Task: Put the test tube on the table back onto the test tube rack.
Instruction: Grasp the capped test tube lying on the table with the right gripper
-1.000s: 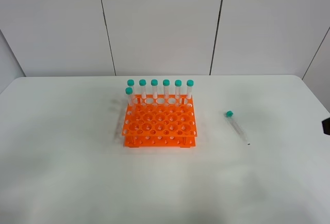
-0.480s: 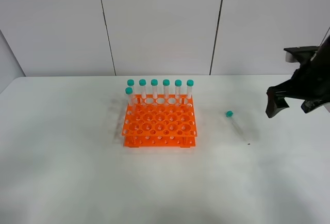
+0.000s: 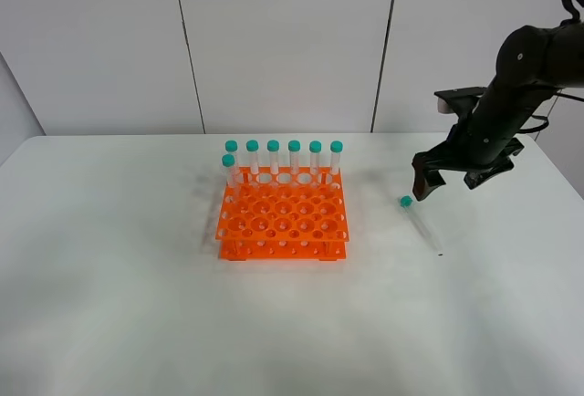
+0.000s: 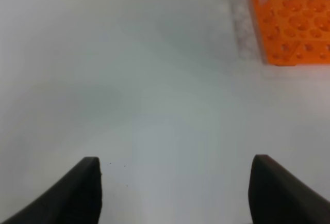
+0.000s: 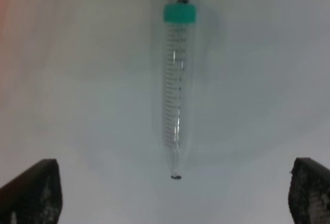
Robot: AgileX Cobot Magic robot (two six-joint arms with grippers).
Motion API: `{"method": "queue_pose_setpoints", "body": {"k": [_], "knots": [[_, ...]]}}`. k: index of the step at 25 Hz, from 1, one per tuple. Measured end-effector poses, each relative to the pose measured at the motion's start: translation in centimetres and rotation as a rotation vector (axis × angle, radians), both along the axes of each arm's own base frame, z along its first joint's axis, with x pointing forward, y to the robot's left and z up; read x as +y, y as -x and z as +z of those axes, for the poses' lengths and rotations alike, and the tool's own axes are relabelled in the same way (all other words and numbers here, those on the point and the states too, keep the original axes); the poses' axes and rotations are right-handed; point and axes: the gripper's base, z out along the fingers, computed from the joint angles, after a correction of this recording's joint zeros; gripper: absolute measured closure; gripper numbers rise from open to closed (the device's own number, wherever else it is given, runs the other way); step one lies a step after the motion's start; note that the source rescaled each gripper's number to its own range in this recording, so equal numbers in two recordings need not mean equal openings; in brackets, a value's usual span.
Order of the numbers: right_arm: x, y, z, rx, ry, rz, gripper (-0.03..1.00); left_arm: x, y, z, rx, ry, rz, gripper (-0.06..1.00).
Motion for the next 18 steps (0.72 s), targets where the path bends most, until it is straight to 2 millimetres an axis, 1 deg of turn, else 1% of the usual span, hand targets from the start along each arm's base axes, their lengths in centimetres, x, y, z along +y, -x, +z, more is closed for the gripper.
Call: {"method": "queue_pose_setpoints", "body": {"k": [6,11,14,18], "knots": [[0.1,-1.2,-3.5,0.012,0.005,-0.011,0.00,0.0,0.0,0.0,0.000,0.000,0.000,0.01],[0.2,-1.6,-6.6,0.069,0.002,-0.023,0.00,0.0,0.0,0.0,0.000,0.000,0.000,0.01],[0.2,-1.7,-7.9,0.095,0.006,-0.024,0.00,0.0,0.0,0.0,0.000,0.000,0.000,0.01],[0.2,-1.7,-8.7,0.112,0.008,-0.024,0.00,0.0,0.0,0.0,0.000,0.000,0.000,0.01]]}}
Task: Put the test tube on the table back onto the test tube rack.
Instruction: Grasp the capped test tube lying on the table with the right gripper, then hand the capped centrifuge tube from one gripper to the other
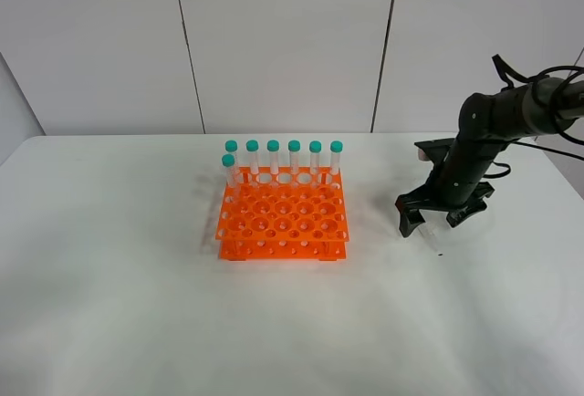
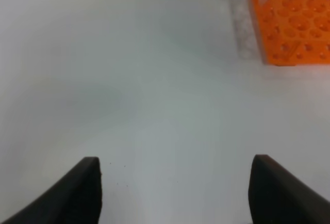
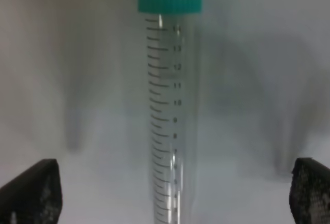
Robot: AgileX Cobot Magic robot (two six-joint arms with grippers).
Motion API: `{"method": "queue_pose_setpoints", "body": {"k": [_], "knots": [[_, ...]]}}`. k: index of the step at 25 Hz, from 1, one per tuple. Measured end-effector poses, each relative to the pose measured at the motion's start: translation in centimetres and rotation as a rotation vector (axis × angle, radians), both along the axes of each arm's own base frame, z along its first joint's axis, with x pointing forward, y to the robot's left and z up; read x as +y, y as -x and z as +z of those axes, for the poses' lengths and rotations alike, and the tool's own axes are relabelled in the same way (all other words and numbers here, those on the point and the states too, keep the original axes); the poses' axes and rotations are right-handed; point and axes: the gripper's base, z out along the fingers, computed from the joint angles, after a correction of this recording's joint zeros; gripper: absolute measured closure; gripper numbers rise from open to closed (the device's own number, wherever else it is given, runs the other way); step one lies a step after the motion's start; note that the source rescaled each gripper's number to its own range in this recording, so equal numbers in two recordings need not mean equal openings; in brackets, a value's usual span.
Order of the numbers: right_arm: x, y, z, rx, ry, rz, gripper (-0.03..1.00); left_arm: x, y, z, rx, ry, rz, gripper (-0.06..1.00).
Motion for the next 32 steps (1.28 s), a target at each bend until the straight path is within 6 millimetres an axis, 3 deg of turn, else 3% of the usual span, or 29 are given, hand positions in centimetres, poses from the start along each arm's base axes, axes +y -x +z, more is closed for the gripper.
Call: {"method": "queue_pose_setpoints", "body": {"k": [6,8,10,12,14,18,20,25,29,32], "knots": [[0.0,0.0,-0.6,0.016,0.001,-0.001,0.01,0.0,0.0,0.0,0.000,0.000,0.000,0.01],[0.0,0.0,-0.6,0.016,0.001,-0.001,0.08,0.0,0.0,0.0,0.000,0.000,0.000,0.01],[0.0,0.0,-0.6,0.016,0.001,-0.001,0.29,0.0,0.0,0.0,0.000,0.000,0.000,0.01],[0.0,0.0,-0.6,0.017,0.001,-0.001,0.58,0.0,0.0,0.0,0.000,0.000,0.000,0.01],[0.0,0.1,-0.6,0.018,0.002,0.000,0.94,0.0,0.0,0.0,0.000,0.000,0.000,0.01],[0.1,-0.2,0.1,0.021,-0.001,0.025,0.96,0.0,0.0,0.0,0.000,0.000,0.000,0.01],[0.1,-0.4,1.4,0.006,-0.003,0.036,0.96,0.0,0.0,0.0,0.000,0.000,0.000,0.01],[0.1,0.4,8.8,-0.112,-0.012,0.073,0.96,0.0,0.0,0.0,0.000,0.000,0.000,0.01],[-0.3,3.9,14.0,-0.200,-0.015,0.099,0.96,0.0,0.0,0.0,0.000,0.000,0.000,0.01],[-0.7,8.6,15.7,-0.214,-0.016,0.100,0.96,0.0,0.0,0.0,0.000,0.000,0.000,0.01]]}}
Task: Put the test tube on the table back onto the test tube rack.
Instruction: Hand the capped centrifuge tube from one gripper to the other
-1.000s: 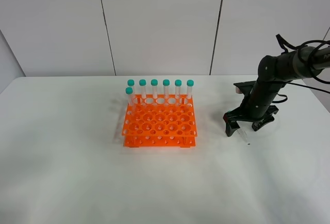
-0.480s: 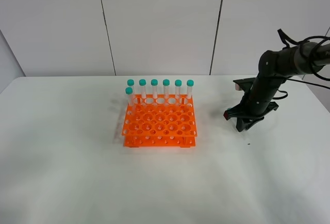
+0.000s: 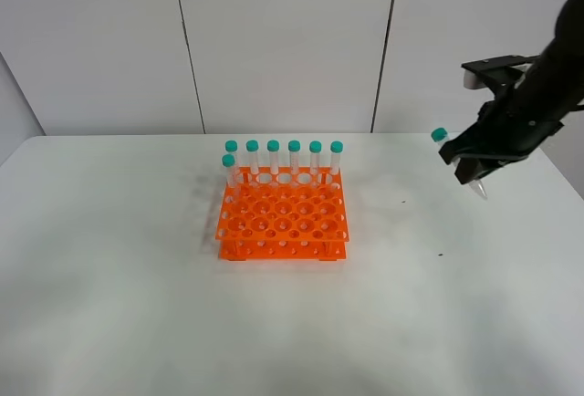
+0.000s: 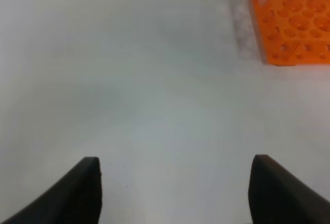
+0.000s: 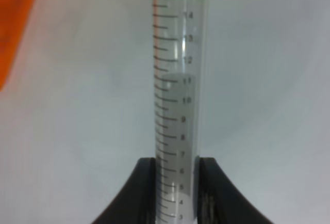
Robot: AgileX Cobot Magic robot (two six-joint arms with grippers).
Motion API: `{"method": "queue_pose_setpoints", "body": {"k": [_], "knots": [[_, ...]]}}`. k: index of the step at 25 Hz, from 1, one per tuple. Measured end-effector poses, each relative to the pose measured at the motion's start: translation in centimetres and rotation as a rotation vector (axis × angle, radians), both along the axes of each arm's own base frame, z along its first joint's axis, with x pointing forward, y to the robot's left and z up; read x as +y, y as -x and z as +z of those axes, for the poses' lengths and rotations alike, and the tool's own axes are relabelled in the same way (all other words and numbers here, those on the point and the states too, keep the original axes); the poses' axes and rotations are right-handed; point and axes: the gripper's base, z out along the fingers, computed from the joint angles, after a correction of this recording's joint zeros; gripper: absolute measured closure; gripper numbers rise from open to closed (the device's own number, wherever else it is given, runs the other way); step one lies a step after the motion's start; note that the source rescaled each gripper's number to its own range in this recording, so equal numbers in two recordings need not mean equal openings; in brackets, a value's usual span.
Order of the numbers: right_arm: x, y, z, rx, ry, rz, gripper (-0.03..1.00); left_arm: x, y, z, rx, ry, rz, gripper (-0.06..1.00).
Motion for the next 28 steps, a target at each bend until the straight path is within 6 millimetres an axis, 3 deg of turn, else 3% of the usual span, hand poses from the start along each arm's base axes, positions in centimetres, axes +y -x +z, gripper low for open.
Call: {"method": "queue_pose_setpoints", "body": {"k": [4,6,10,15,19,28], "knots": [[-0.5,5.6,0.7,-0.020,-0.009,-0.002,0.96,0.0,0.0,0.0,0.000,0.000,0.000,0.01],[-0.6,6.7,1.2,-0.042,-0.015,-0.004,0.96,0.0,0.0,0.0,0.000,0.000,0.000,0.01],[-0.1,5.6,2.5,-0.164,-0.051,0.045,0.96,0.0,0.0,0.0,0.000,0.000,0.000,0.01],[2.0,3.4,3.6,-0.274,-0.201,0.246,0.96,0.0,0.0,0.0,0.000,0.000,0.000,0.01],[4.6,2.6,2.5,-0.258,-0.376,0.423,0.96,0.0,0.0,0.0,0.000,0.000,0.000,0.01],[11.2,3.0,-1.0,-0.170,-0.461,0.691,0.96,0.0,0.0,0.0,0.000,0.000,0.000,0.01]]}}
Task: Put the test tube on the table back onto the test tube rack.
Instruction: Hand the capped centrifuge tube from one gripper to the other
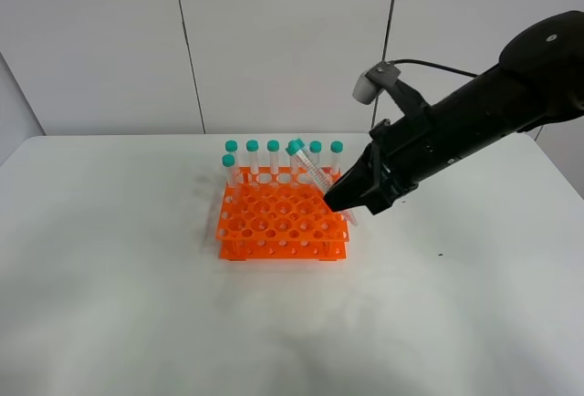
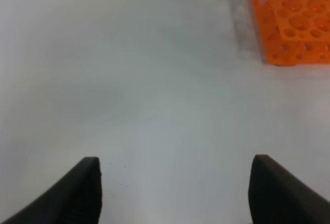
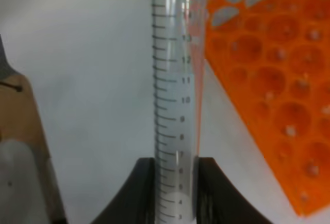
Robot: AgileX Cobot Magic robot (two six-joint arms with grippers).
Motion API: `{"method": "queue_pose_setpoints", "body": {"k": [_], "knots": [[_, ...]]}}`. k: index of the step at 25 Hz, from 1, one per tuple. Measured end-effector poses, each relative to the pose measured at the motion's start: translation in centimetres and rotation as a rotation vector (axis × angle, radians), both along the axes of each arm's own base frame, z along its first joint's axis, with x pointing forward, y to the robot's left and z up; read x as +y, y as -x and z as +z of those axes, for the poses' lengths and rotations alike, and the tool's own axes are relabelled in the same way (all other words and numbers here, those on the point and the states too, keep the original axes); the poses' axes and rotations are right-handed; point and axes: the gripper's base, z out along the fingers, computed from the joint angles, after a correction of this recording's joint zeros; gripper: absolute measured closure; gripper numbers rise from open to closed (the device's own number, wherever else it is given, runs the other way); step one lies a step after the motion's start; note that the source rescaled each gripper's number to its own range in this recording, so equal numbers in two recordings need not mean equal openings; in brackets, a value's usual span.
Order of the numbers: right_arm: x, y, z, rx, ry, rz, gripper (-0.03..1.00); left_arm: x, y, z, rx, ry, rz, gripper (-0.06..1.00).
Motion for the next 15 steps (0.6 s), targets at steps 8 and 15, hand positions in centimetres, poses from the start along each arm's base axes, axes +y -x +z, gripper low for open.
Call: {"method": "queue_pose_setpoints", "body": {"k": [8,15], "knots": [[1.1,-0.2,0.9,-0.099,-0.119,0.045,0.96,-0.1,0.1,1.3,-0.066,0.021,-0.003,0.01],[-0.1,-0.1,0.3,-0.043,-0.133,0.035,0.96,-1.3,-3.5,5.5,-0.121,0.153,-0.080,0.01]]}}
